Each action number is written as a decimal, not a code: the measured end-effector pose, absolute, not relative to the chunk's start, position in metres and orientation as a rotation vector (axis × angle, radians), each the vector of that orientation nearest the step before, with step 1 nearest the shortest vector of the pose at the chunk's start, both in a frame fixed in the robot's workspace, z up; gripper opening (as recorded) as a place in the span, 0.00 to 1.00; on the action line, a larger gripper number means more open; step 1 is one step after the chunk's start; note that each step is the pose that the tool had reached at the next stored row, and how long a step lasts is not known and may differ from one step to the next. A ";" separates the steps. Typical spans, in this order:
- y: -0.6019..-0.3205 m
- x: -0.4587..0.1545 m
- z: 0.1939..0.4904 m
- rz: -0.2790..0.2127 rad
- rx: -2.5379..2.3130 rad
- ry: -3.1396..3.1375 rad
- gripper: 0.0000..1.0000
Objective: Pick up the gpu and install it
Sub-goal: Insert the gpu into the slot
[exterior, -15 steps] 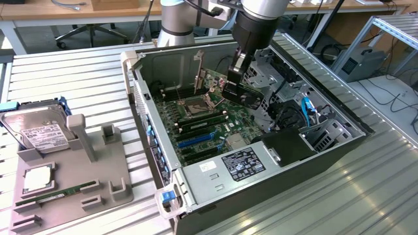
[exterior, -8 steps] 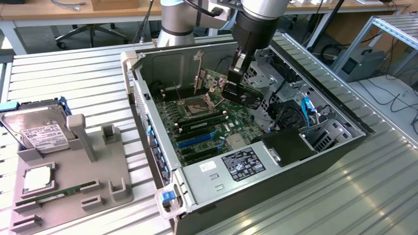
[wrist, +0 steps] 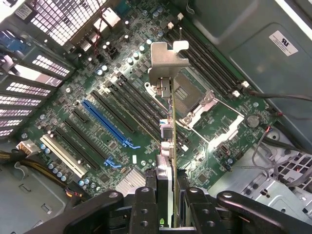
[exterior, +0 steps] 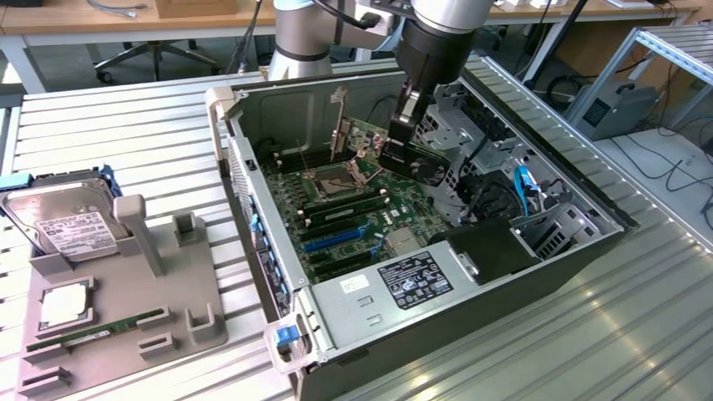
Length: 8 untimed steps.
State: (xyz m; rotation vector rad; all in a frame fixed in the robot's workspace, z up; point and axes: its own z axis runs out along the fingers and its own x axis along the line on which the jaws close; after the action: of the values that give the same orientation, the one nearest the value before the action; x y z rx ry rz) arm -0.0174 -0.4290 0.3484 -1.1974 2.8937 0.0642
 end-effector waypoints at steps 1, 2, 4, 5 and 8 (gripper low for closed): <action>-0.429 -0.017 0.348 0.064 -1.199 2.893 0.27; -0.429 -0.017 0.348 0.064 -1.201 2.892 0.27; -0.429 -0.017 0.348 0.064 -1.204 2.891 0.27; -0.429 -0.017 0.348 0.064 -1.205 2.890 0.27; -0.429 -0.017 0.348 0.064 -1.211 2.888 0.27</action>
State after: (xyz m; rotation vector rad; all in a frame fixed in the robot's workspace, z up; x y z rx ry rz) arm -0.0174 -0.4290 0.3483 -1.2112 2.8881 0.0643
